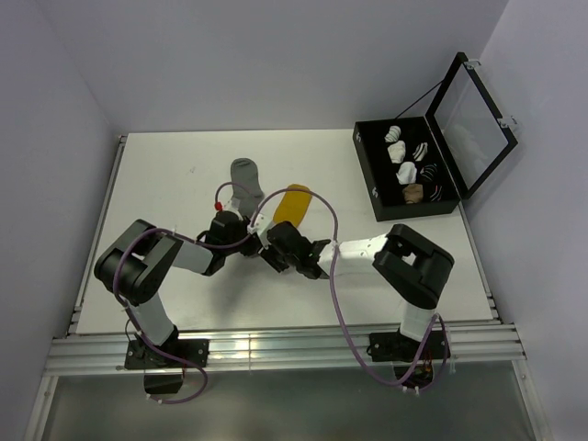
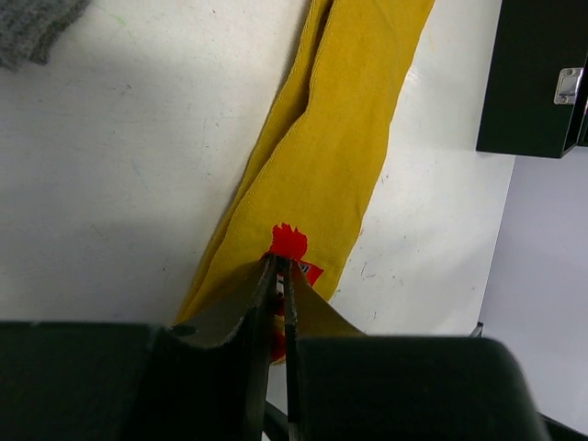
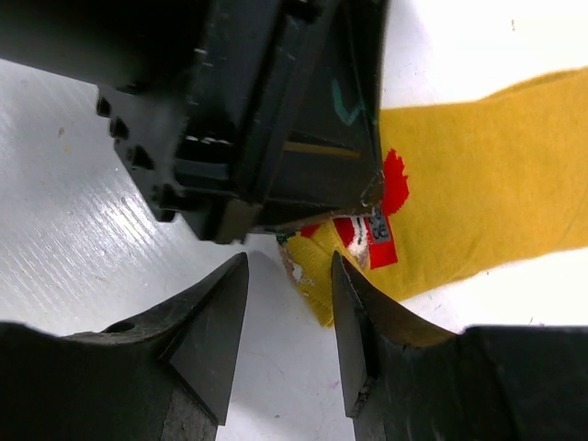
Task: Roll the socks
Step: Roll the sock at the center of the board.
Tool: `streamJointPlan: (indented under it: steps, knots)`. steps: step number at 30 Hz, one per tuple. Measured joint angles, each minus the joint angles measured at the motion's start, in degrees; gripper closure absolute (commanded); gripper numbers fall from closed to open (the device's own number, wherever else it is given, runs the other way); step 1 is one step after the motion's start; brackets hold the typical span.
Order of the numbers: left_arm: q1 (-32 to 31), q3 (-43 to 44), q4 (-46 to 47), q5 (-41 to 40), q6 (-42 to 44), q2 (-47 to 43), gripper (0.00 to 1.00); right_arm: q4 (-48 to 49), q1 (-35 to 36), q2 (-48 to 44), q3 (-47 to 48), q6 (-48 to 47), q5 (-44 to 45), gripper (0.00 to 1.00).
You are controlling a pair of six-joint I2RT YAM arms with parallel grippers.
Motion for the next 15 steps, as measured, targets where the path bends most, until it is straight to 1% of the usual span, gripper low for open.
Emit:
streamJointPlan:
  steps: [5, 9, 15]
  knots:
    - [0.6, 0.2, -0.5, 0.9, 0.0, 0.0, 0.85, -2.8, -1.4, 0.0, 1.4, 2.9, -1.1, 0.51]
    - [0.8, 0.3, -0.9, 1.2, 0.0, 0.0, 0.85, -4.9, -3.6, 0.1, 2.5, 5.3, -3.6, 0.51]
    - [1.4, 1.0, -2.3, 1.9, 0.4, 0.0, 0.84, -8.2, -5.4, 1.8, 5.2, 6.7, -4.8, 0.51]
